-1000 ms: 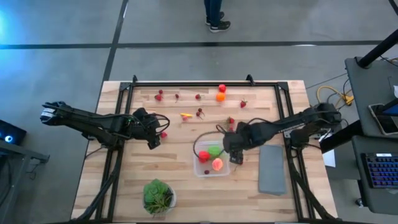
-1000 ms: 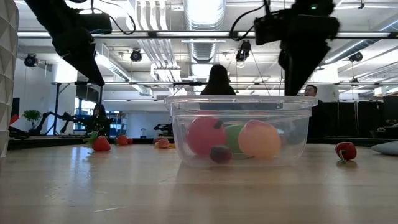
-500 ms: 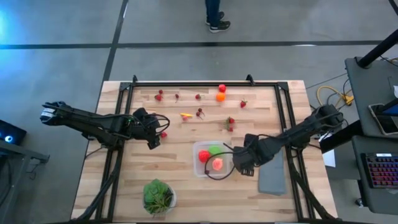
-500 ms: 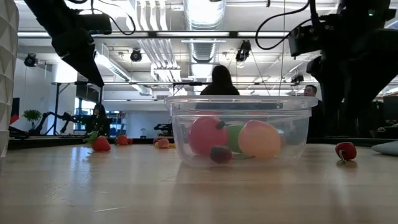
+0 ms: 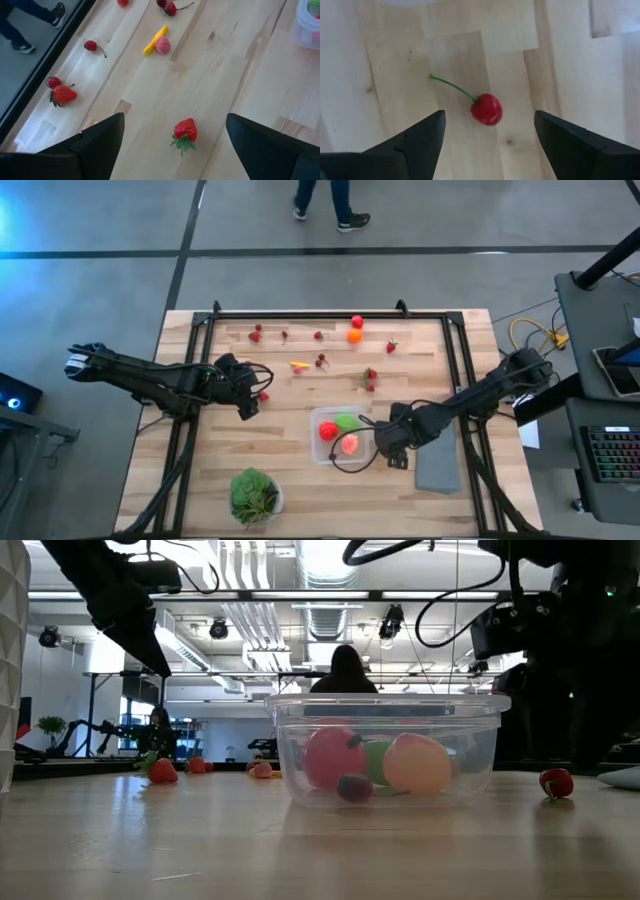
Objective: Pick and placing Produce into tupperware
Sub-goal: Put the red cherry into the transparent bin
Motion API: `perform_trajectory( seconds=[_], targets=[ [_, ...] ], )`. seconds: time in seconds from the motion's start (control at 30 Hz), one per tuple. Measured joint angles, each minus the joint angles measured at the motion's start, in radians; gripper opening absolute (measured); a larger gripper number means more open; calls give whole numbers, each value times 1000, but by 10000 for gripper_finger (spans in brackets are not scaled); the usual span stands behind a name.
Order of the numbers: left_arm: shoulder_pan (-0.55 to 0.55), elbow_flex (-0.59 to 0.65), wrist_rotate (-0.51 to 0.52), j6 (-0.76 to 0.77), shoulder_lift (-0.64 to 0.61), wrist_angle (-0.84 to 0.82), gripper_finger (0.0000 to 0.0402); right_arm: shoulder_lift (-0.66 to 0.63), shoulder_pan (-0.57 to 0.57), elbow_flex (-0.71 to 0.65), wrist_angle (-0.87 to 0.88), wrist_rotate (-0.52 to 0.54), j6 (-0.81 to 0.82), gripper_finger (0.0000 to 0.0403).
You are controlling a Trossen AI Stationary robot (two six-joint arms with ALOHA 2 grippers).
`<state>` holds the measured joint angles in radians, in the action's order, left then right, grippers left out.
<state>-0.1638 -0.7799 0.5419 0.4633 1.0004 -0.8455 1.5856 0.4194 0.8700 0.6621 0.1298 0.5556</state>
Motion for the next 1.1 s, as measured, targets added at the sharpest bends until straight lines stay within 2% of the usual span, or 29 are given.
perform_trajectory(
  seconds=[0.43, 1.1],
  targets=[
    [0, 1, 1, -3, 0, -1, 334, 41, 0, -17, -49, -4, -14, 289],
    [0, 2, 0, -7, 0, 0, 334, 64, 0, -18, -69, -9, 21, 189]
  ],
)
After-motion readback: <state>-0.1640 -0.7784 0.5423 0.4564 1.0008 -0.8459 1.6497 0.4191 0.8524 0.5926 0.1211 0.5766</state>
